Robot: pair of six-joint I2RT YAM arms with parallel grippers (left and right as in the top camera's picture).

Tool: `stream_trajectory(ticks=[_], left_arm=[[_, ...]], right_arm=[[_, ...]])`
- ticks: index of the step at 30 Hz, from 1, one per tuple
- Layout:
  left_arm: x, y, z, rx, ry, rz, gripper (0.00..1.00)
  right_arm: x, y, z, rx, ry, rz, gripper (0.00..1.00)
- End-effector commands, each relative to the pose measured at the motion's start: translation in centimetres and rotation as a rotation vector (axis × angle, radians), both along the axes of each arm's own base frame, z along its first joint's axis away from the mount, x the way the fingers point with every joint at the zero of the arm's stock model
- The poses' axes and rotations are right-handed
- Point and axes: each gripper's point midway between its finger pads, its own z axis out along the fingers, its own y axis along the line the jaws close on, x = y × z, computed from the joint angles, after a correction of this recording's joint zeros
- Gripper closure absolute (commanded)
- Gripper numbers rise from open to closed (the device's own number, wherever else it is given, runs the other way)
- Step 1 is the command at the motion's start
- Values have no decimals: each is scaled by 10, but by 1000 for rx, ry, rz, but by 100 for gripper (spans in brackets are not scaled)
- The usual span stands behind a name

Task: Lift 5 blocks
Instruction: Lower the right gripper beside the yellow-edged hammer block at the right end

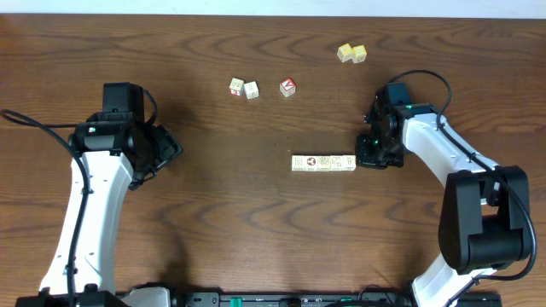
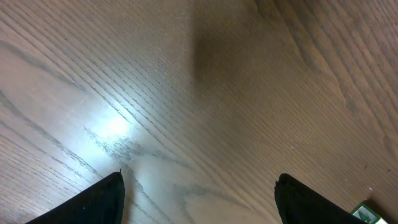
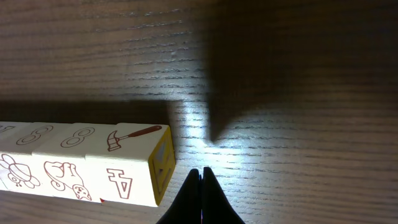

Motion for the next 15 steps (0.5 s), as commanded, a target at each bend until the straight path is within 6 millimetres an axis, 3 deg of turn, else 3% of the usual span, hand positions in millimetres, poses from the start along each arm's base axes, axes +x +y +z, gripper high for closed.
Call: stream_trajectory(ticks=[1, 15], left_arm=[[3, 3, 8, 11, -24, 1, 22], [3, 3, 8, 11, -24, 1, 22]], right_arm=[[-1, 0, 2, -8, 0, -17, 99], [-3, 11, 3, 19, 4, -3, 99]])
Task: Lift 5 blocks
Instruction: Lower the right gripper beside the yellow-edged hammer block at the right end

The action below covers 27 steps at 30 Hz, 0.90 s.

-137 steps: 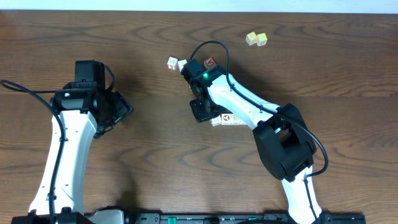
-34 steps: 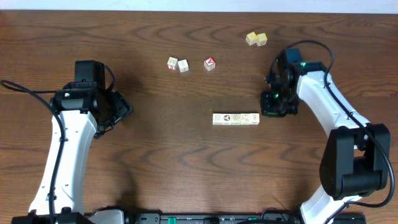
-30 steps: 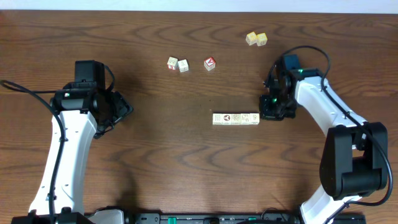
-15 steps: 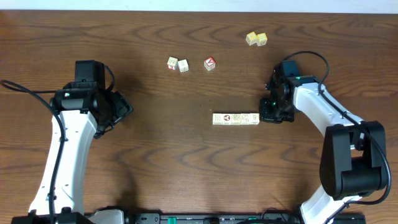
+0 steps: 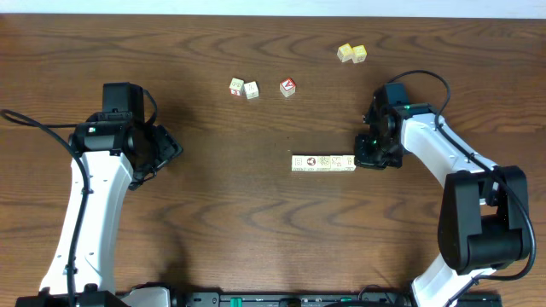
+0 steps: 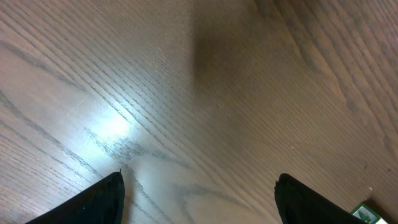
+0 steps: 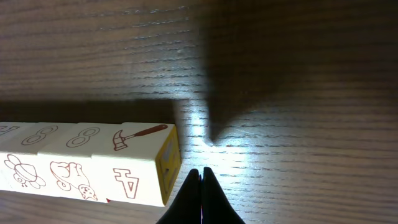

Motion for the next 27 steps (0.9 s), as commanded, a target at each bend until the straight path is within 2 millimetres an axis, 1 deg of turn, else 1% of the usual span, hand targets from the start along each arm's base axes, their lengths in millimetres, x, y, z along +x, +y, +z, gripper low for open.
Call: stream_trajectory(ticks=[1, 27], left_arm=[[3, 3, 8, 11, -24, 1, 22], [3, 3, 8, 11, -24, 1, 22]], right_arm=[[-2, 7, 2, 14, 0, 5, 99], [-3, 12, 3, 40, 2, 15, 99]])
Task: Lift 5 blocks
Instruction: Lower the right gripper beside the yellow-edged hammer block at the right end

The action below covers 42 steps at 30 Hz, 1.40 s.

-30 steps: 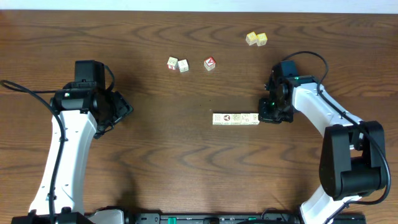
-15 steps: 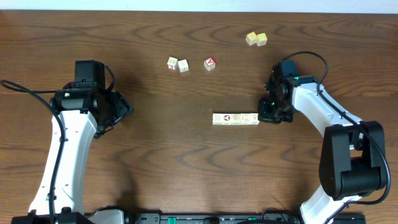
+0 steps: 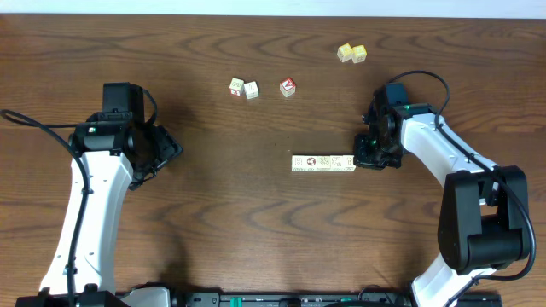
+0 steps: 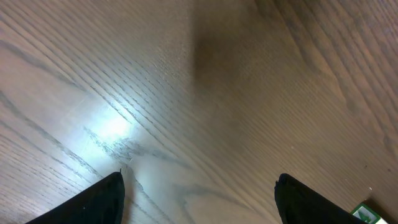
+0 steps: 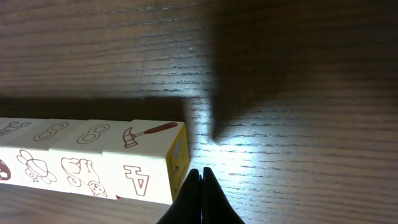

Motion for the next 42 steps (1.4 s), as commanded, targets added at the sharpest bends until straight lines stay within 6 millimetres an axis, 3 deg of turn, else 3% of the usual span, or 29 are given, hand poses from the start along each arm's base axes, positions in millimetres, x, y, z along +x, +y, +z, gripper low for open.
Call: stream_trajectory(ticks=[1, 42], left_arm=[[3, 3, 8, 11, -24, 1, 22], [3, 3, 8, 11, -24, 1, 22]], right_arm=[[-3, 8, 3, 15, -1, 14, 99], [-5, 14, 4, 55, 2, 49, 99]])
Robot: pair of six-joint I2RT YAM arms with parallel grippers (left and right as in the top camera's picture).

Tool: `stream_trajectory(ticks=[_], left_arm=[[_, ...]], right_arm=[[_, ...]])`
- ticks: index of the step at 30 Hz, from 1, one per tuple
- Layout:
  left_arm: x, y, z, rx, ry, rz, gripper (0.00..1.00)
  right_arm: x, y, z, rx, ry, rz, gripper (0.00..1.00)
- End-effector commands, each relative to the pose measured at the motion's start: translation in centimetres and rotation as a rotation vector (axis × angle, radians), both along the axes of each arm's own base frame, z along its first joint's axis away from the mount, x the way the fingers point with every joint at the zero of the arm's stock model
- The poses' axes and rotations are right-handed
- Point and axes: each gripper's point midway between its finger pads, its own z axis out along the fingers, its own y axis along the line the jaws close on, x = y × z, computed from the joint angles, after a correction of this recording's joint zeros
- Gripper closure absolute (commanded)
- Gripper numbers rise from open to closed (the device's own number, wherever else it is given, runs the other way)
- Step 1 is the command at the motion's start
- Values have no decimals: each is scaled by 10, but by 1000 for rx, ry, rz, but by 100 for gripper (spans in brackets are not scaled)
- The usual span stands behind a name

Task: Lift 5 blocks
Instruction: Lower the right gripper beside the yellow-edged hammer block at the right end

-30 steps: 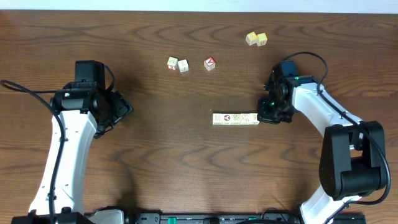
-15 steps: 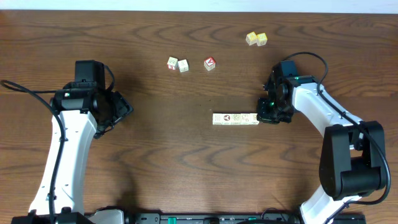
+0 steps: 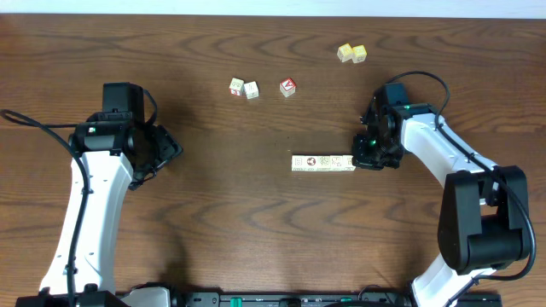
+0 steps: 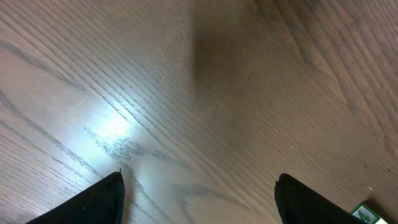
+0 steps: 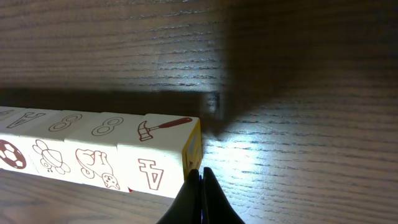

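A row of several cream picture blocks [image 3: 323,162] lies end to end at the table's middle right; in the right wrist view the row [image 5: 93,155] shows a hammer, an 8 and a 4. My right gripper [image 3: 367,159] is shut with nothing in it, and its closed tips [image 5: 201,174] touch the yellow end face of the row's right end. My left gripper [image 3: 167,150] hangs open over bare wood at the left, its fingers [image 4: 99,202] wide apart and empty.
Loose blocks sit at the back: two cream ones [image 3: 244,88], a red one [image 3: 287,86] and a yellow pair [image 3: 351,53]. A small green-and-white corner [image 4: 367,213] peeks in at the left wrist view's lower right.
The right gripper's shut tips have come up against the row's right end; the row sits a little further left on the table. The left arm is unchanged.
The right gripper, shut, stood just right of the block row's end. At each later moment its tips were nearer that end, and now they press against it, with the row shifted slightly left. The left gripper stayed open and still throughout.
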Motion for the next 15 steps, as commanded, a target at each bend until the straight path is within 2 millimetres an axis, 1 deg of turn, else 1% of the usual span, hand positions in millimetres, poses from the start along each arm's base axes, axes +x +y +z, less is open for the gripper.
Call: stream_trajectory(ticks=[1, 6, 7, 8, 9, 10, 11, 12, 13, 15], left_arm=[[3, 3, 8, 11, -24, 1, 22], [3, 3, 8, 11, -24, 1, 22], [3, 3, 8, 11, -24, 1, 22], [3, 3, 8, 11, -24, 1, 22], [3, 3, 8, 11, -24, 1, 22], [3, 3, 8, 11, -24, 1, 22], [3, 3, 8, 11, -24, 1, 22], [3, 3, 8, 11, -24, 1, 22], [3, 3, 8, 11, -24, 1, 22], [3, 3, 8, 11, -24, 1, 22]], right_arm=[[-3, 8, 3, 16, -6, 34, 99], [-3, 8, 3, 15, -10, 46, 99], [-2, 3, 2, -6, -14, 44, 99], [0, -4, 0, -39, -17, 28, 99], [3, -17, -1, -85, -17, -20, 99], [4, -27, -1, -96, -15, -52, 99], [5, -32, -1, -95, -13, -68, 96], [7, -47, -1, -96, -9, -111, 93], [8, -52, -1, -96, -9, -128, 90], [9, -56, -1, -96, -13, -138, 81]])
